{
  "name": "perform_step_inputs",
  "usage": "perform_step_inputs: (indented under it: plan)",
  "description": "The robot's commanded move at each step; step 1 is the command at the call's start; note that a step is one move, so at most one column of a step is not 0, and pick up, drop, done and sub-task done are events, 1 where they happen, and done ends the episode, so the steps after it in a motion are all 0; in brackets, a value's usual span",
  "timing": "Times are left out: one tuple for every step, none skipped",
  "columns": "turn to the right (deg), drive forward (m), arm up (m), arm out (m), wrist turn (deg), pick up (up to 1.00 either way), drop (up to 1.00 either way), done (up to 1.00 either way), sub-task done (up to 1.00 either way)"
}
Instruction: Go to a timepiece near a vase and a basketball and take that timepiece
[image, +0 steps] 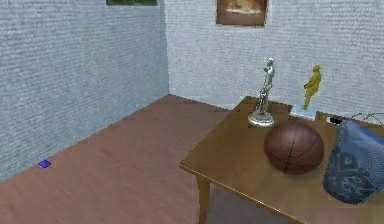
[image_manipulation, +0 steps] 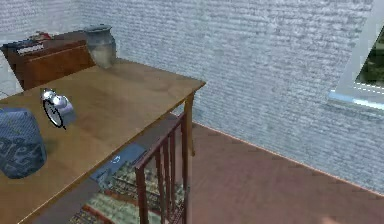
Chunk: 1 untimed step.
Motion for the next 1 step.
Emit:
perform_step_inputs:
  plan:
    - [-30.0,0.0,0.0,0.0,0.0,0.0,0.0,0.0,0.0]
